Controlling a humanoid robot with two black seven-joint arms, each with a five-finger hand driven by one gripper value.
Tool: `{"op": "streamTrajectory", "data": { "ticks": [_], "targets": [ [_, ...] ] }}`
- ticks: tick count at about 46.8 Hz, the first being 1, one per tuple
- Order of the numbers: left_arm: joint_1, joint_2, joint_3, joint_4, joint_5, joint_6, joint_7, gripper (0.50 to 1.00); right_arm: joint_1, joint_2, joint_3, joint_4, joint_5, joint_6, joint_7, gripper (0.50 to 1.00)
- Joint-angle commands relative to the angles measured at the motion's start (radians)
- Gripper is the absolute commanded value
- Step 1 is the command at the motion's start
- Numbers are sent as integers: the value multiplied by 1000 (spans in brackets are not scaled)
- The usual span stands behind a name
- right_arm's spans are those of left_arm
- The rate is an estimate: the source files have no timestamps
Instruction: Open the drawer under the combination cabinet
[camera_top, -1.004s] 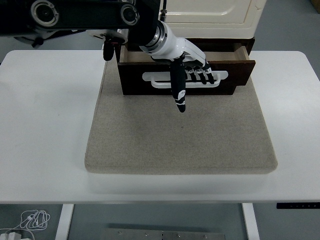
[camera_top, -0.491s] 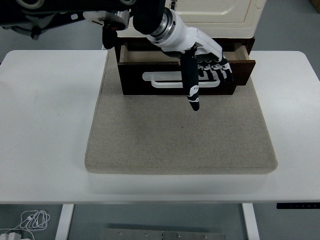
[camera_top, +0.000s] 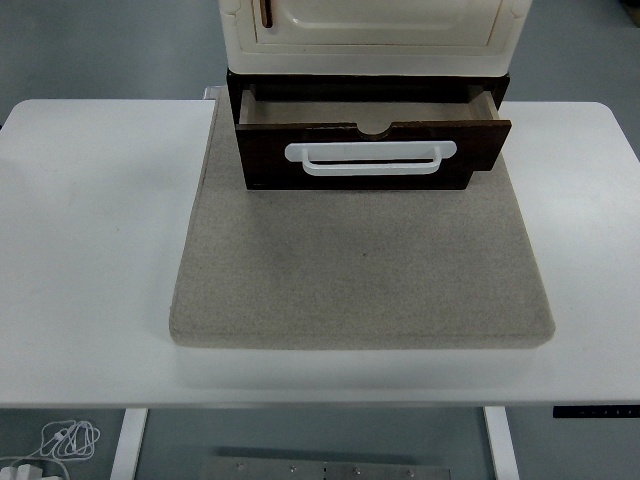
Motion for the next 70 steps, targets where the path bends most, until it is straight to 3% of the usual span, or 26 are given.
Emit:
{"op": "streamTrajectory", "data": {
  "ticks": [1, 7, 14, 20, 23, 33, 46, 58, 70],
  "targets": [
    [1, 4, -76, 53, 34, 30, -80, 1000, 0, 0, 0, 0, 0, 0, 0, 926],
    [1, 22, -143, 147, 58, 148, -181, 1000, 0, 0, 0, 0, 0, 0, 0, 926],
    [1, 82, -159, 222, 53, 337, -293, 1000, 0, 0, 0, 0, 0, 0, 0, 926],
    [12, 146, -162, 260, 28, 500, -316, 1000, 0, 0, 0, 0, 0, 0, 0, 926],
    [47, 168, -173, 300, -10, 543, -316, 1000, 0, 0, 0, 0, 0, 0, 0, 926],
    [190, 218, -258, 418, -260, 564, -293, 1000, 0, 0, 0, 0, 0, 0, 0, 926],
    [316, 221, -262, 624, -493, 564, -290, 1000, 0, 0, 0, 0, 0, 0, 0, 926],
    [451, 168, -263, 699, -599, 563, -220, 1000, 0, 0, 0, 0, 0, 0, 0, 926],
    [618, 82, -321, 702, -639, 549, -218, 1000, 0, 0, 0, 0, 0, 0, 0, 926]
  ]
}}
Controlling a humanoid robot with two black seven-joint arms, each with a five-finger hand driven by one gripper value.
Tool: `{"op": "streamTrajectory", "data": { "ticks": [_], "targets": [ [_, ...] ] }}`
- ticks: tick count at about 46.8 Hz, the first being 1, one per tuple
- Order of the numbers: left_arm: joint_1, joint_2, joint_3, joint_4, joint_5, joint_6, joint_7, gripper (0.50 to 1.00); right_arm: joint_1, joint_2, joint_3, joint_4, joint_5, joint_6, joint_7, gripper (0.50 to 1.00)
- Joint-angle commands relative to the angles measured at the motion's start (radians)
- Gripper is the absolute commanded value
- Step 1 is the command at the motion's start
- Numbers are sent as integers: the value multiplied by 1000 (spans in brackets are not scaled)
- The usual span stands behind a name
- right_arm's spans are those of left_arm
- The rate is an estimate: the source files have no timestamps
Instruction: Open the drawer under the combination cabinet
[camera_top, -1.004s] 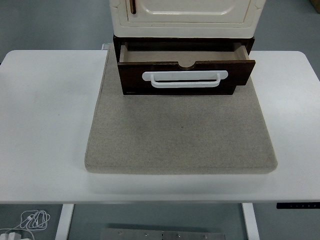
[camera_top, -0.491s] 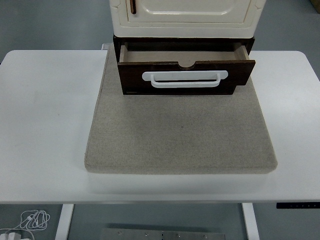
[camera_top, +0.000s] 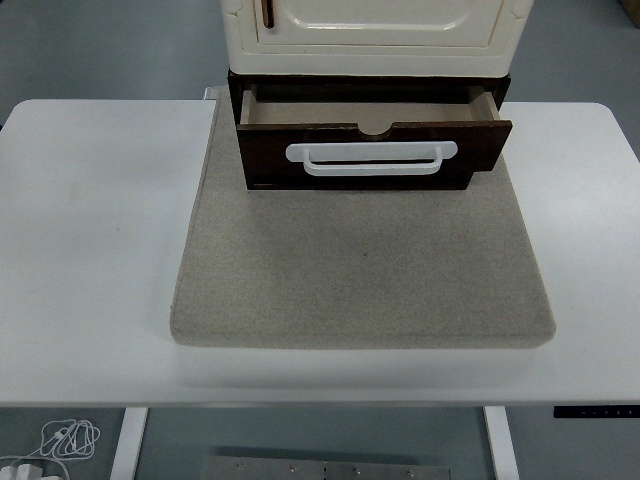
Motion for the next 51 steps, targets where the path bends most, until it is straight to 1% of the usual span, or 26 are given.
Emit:
{"op": "streamTrajectory", "data": {
  "ticks": [1, 12, 15, 18, 26, 32, 41, 51],
  "targets": [
    [56, -28, -50, 1, -25, -6, 0, 1000, 0, 0, 0, 0, 0, 0, 0, 926],
    [188, -104, -180, 1, -31, -24, -5, 1000, -5, 0, 2, 0, 1, 0, 1, 926],
    [222, -130, -205, -1, -32, -47, -8, 1000, -6, 0, 2, 0, 1, 0, 3, 926],
    [251, -141, -234, -1, -32, -84, -10, 1000, -8, 0, 2, 0, 1, 0, 5, 926],
    [314, -156, -249, -2, -32, -125, -14, 1000, -9, 0, 8, 0, 1, 2, 5, 926],
    [326, -164, -252, -1, -34, -168, -16, 1000, -11, 0, 8, 0, 1, 2, 5, 926],
    [337, -169, -252, 2, -37, -165, -28, 1000, -11, 0, 9, 0, 1, 2, 0, 926],
    [339, -195, -251, 19, -34, -168, -34, 1000, -9, 0, 9, 0, 1, 0, -2, 926]
  ]
}}
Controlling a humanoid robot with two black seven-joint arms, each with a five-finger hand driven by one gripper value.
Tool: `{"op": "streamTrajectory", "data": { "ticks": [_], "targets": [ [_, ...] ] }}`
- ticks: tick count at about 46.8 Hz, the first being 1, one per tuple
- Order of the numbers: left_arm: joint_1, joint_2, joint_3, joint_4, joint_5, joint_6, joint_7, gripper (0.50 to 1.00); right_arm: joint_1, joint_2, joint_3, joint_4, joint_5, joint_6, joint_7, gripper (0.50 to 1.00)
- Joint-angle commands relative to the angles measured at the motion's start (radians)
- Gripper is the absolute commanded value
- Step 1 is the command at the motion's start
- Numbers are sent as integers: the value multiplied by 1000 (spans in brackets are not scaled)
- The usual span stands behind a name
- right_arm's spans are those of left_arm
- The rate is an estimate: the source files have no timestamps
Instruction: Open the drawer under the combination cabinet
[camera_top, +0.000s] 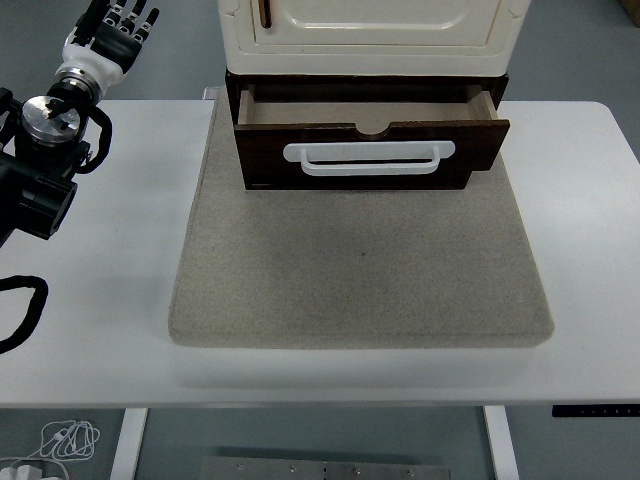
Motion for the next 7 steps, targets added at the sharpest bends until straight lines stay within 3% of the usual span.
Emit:
{"op": "streamTrajectory", "data": {
  "ticks": [1, 7],
  "targets": [
    [0, -17, 2, 4, 3, -1, -1, 1000, 2, 0, 0, 0, -2, -3, -1, 926],
    [0, -31, 2, 19, 3, 0, -17, 1000, 2, 0, 0, -3, -2, -1, -3, 926]
  ]
}}
